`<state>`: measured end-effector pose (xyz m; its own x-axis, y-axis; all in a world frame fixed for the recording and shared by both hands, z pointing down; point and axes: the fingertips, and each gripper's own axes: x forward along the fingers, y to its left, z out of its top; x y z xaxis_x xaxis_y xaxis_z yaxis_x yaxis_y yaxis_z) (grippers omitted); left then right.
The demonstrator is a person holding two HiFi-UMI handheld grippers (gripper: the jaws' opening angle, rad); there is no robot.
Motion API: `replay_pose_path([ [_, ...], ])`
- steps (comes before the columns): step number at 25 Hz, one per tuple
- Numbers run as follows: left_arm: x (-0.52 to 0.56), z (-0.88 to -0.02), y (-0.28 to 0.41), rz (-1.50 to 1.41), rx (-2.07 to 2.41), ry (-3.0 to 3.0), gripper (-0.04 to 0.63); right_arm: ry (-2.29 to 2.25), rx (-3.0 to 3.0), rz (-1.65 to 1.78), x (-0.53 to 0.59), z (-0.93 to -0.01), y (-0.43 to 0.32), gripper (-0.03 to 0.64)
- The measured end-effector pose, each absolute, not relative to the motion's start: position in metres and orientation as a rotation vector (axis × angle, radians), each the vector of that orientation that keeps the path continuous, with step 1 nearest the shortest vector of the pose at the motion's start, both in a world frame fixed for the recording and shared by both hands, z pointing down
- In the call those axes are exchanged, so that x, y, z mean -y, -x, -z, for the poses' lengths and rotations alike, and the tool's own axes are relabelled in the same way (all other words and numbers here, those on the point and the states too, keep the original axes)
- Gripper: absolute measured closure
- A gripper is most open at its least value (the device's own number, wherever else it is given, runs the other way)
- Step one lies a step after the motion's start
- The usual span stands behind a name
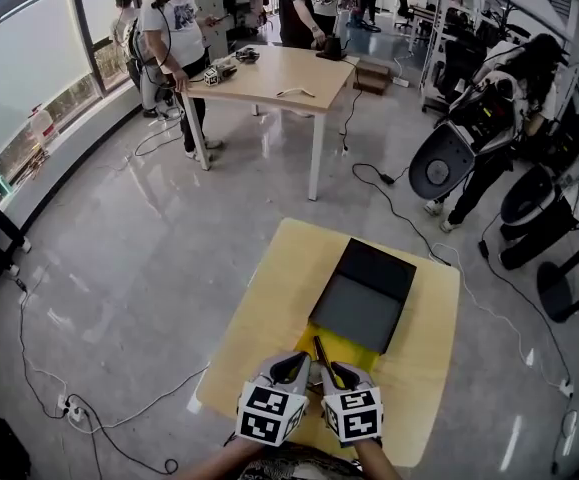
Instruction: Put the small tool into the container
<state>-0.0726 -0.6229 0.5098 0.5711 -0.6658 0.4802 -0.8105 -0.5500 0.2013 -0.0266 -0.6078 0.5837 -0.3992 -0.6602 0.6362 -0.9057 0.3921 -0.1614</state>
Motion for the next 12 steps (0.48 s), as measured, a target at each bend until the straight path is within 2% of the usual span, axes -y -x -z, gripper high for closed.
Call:
replay_pose_path([
  [12,0.576,-0.498,0.032,-0.471,1.188,-2.440,0.578,-1.402,2.307,-0.599,0.561,-0.527,-0.004,0.611],
])
